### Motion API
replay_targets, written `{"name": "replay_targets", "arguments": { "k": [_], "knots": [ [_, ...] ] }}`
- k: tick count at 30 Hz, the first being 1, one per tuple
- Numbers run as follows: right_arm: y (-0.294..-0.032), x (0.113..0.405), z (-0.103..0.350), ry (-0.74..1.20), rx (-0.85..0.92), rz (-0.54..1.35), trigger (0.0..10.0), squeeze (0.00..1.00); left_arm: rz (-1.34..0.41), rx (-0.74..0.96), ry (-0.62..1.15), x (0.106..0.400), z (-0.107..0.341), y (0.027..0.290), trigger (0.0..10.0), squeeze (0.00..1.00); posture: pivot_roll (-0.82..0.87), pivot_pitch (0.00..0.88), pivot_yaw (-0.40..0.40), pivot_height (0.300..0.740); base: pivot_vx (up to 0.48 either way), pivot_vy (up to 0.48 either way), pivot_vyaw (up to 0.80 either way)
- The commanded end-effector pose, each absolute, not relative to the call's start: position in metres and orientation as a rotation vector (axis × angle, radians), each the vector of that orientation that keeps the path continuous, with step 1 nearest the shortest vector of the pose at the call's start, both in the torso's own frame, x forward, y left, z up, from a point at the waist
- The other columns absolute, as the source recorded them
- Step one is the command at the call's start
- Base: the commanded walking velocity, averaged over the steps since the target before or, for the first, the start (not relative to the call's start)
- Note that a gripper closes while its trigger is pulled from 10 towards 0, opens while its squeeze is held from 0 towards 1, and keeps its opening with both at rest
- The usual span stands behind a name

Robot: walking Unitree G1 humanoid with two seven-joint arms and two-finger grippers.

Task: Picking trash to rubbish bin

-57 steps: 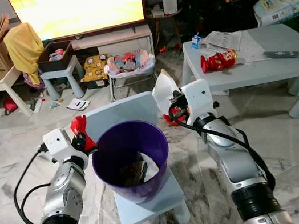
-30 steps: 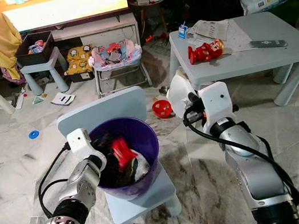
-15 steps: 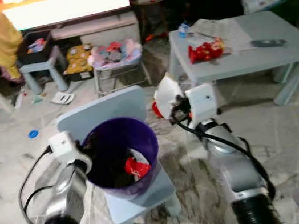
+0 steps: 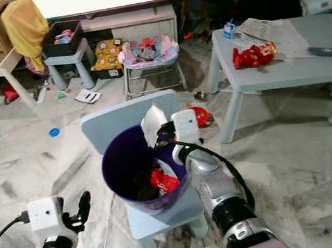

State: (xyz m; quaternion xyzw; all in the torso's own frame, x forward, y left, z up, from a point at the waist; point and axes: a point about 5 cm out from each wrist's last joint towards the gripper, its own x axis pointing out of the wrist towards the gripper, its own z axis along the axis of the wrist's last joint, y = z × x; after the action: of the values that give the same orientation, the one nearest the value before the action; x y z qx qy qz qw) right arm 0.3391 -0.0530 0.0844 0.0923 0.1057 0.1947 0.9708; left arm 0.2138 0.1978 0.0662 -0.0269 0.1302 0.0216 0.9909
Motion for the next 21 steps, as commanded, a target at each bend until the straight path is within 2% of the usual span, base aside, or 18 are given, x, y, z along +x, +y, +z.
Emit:
{"name": "replay_targets", "arguments": {
  "k": [1,2,3,4,5,6,7,8,9,21],
  "knots": [
    [-0.043,0.337,0.080,0.244,0.209,0.417,0.0,0.00,0.032,-0.044,0.266,0.211,0.070,0.199,10.0,0.00,0.23,0.086,-0.014,0.740,0.000,0.000,0.00],
    [-0.037,0.334,0.077,0.256,0.213,0.440,0.0,0.00,0.027,-0.043,0.272,0.211,0.071,0.199,10.0,0.00,0.24,0.085,-0.015,0.740,0.000,0.000,0.00],
    [-0.028,0.331,0.074,0.266,0.218,0.466,2.5,0.00,0.023,-0.042,0.285,0.210,0.073,0.198,10.0,0.00,0.24,0.085,-0.014,0.740,0.000,0.000,0.00],
    [-0.026,0.330,0.073,0.269,0.219,0.471,2.5,0.00,0.023,-0.042,0.288,0.210,0.074,0.198,10.0,0.00,0.24,0.085,-0.014,0.740,0.000,0.000,0.00],
    [-0.024,0.329,0.072,0.273,0.230,0.479,3.9,1.00,0.022,-0.043,0.291,0.210,0.075,0.197,10.0,0.00,0.24,0.085,-0.014,0.740,0.000,0.000,0.00],
    [-0.019,0.328,0.071,0.278,0.254,0.494,4.0,1.00,0.016,-0.045,0.296,0.210,0.077,0.196,10.0,0.00,0.24,0.086,-0.011,0.740,0.000,0.000,0.00],
    [-0.017,0.327,0.070,0.281,0.270,0.503,4.9,1.00,0.010,-0.046,0.298,0.211,0.077,0.195,10.0,0.00,0.24,0.085,-0.011,0.740,0.000,0.000,0.00],
    [-0.016,0.326,0.070,0.282,0.279,0.508,8.0,1.00,0.005,-0.046,0.299,0.211,0.078,0.194,10.0,0.00,0.24,0.085,-0.011,0.740,0.000,0.000,0.00],
    [-0.015,0.326,0.070,0.281,0.281,0.510,10.0,1.00,0.001,-0.048,0.301,0.212,0.078,0.192,10.0,0.00,0.24,0.085,-0.011,0.740,0.000,0.000,0.00],
    [-0.021,0.327,0.064,0.305,0.307,0.482,10.0,1.00,-0.013,-0.051,0.315,0.214,0.080,0.189,10.0,0.00,0.24,0.089,-0.014,0.740,0.000,0.000,0.00]
  ]
}}
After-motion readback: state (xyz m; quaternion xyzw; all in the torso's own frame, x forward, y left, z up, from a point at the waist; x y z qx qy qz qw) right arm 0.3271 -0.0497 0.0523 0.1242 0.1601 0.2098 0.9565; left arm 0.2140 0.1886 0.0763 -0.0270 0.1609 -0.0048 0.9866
